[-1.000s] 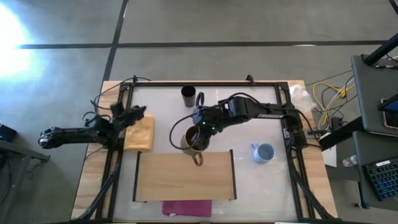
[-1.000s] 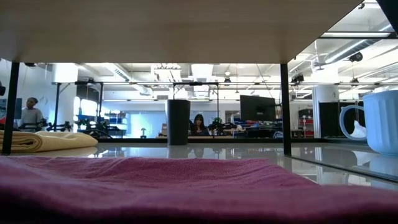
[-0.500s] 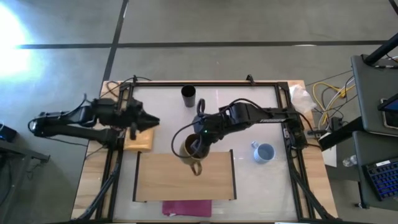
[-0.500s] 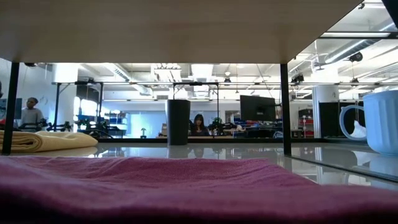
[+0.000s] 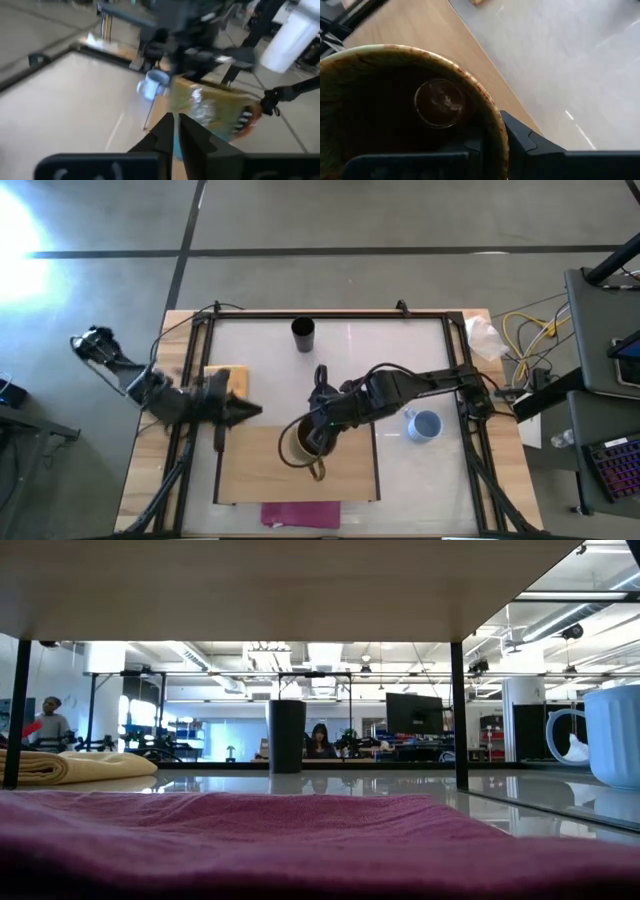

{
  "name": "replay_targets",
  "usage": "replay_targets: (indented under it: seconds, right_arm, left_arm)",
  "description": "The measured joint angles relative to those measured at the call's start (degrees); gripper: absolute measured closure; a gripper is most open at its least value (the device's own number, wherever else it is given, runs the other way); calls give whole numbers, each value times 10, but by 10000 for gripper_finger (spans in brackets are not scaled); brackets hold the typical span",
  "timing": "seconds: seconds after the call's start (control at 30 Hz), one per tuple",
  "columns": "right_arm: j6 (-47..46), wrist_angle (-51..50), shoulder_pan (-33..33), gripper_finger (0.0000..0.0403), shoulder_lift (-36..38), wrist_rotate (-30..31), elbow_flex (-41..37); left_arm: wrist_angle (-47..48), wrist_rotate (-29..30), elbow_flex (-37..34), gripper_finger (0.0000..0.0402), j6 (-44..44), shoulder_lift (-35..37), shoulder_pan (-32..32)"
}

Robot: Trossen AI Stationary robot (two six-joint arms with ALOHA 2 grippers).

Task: Stack small to large cups/mugs on shelf
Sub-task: Put the brown mug on the shelf

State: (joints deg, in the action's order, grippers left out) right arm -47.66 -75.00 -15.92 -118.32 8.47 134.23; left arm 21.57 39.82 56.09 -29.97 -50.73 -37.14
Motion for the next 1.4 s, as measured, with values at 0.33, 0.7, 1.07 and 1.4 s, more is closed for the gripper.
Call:
replay_targets:
  seconds: [0.33, 0.7, 1.07, 1.4]
  right_arm:
    - [25, 17, -22, 370, -37, -8, 2]
    - [-20, 78, -24, 370, -34, 6, 7]
    - [-49, 81, -24, 369, -36, 34, 7]
    - [-55, 93, -40, 369, -46, 17, 7]
  left_arm:
    - [-9, 200, 77, 401, -85, -165, -145]
    - [124, 160, 130, 402, -198, -205, -160]
    - [124, 73, 105, 402, -252, -230, -159]
    - [119, 74, 103, 402, -268, -270, -153]
